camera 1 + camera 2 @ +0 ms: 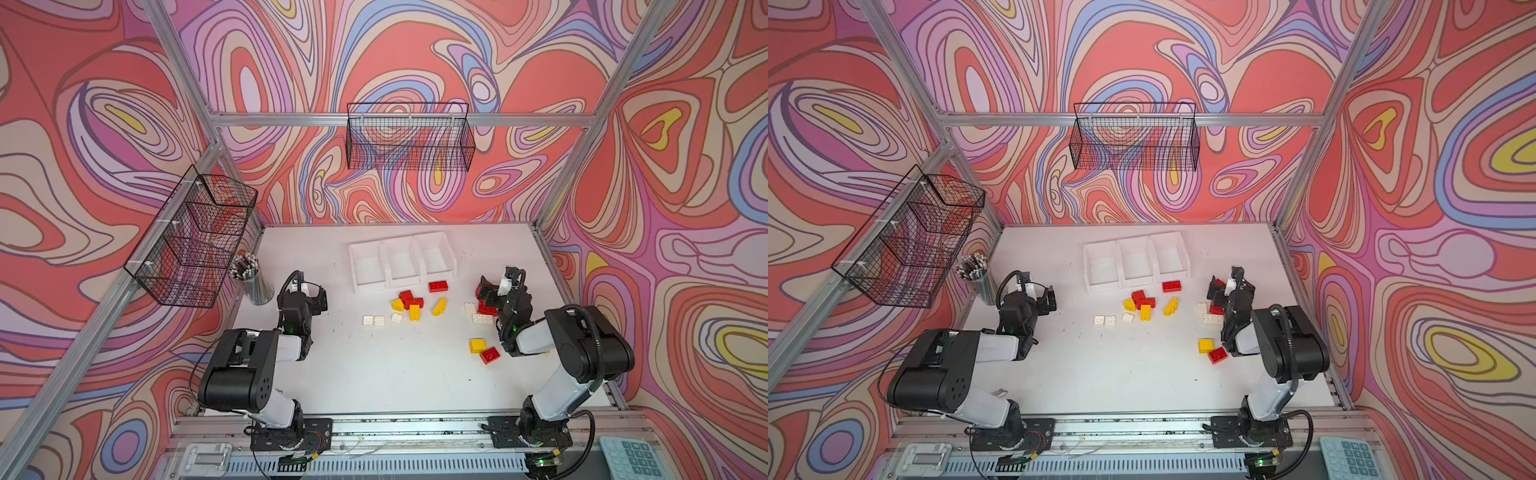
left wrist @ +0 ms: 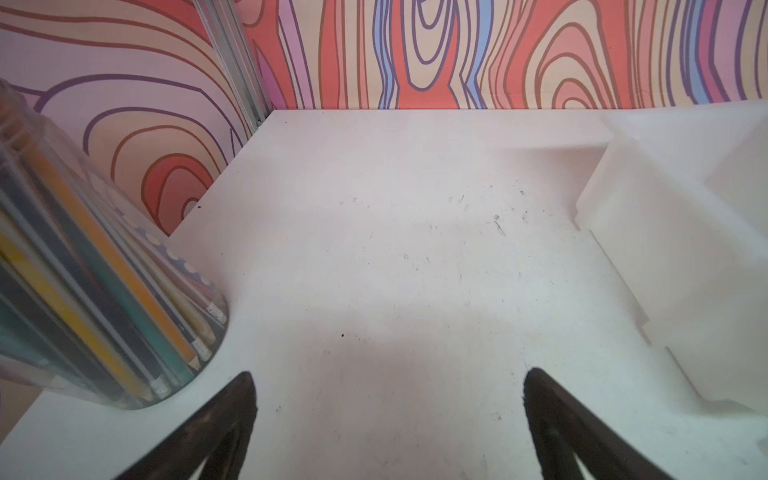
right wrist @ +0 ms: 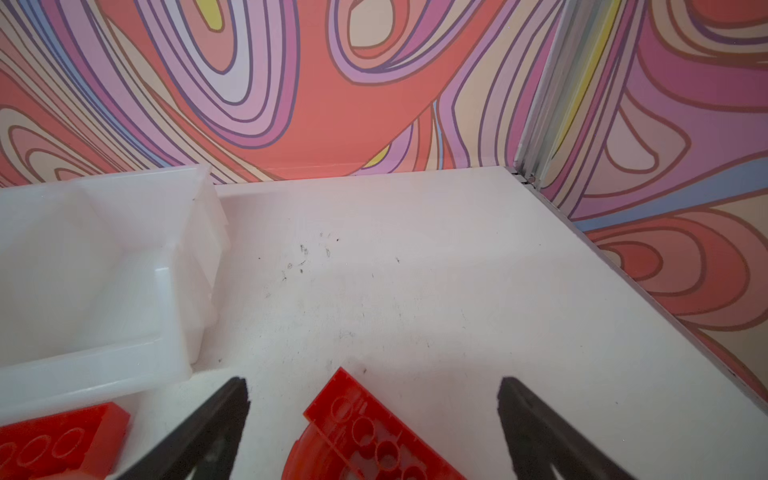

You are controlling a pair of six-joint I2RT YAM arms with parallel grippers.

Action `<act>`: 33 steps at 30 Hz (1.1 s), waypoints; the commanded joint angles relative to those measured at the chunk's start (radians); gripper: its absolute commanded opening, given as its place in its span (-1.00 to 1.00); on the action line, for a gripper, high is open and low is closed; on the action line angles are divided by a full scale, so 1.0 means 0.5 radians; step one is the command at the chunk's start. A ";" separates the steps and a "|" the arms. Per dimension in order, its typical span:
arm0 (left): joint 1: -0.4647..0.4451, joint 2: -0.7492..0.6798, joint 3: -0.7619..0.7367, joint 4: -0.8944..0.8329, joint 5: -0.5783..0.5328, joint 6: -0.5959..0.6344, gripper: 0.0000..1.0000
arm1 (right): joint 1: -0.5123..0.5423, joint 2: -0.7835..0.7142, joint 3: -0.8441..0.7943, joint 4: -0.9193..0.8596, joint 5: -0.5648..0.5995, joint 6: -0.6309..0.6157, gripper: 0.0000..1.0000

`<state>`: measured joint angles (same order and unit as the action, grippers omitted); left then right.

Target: Sort the legos into containers by color

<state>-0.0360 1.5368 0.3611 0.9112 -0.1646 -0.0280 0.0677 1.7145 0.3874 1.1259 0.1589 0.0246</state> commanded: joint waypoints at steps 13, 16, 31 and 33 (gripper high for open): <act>0.013 0.007 0.014 -0.010 0.023 -0.010 1.00 | -0.007 -0.011 0.001 0.000 -0.041 -0.040 0.96; 0.013 0.007 0.014 -0.009 0.022 -0.010 1.00 | -0.005 -0.011 0.004 -0.003 -0.042 -0.040 0.96; 0.014 0.014 0.026 -0.029 0.023 -0.008 1.00 | -0.019 -0.011 0.017 -0.022 -0.054 -0.027 0.96; 0.013 0.011 0.026 -0.027 0.024 -0.005 1.00 | -0.019 -0.014 0.006 -0.007 -0.037 -0.034 0.97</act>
<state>-0.0353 1.5368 0.3611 0.9077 -0.1596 -0.0299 0.0647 1.7145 0.3874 1.1095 0.1371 0.0193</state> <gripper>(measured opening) 0.999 0.982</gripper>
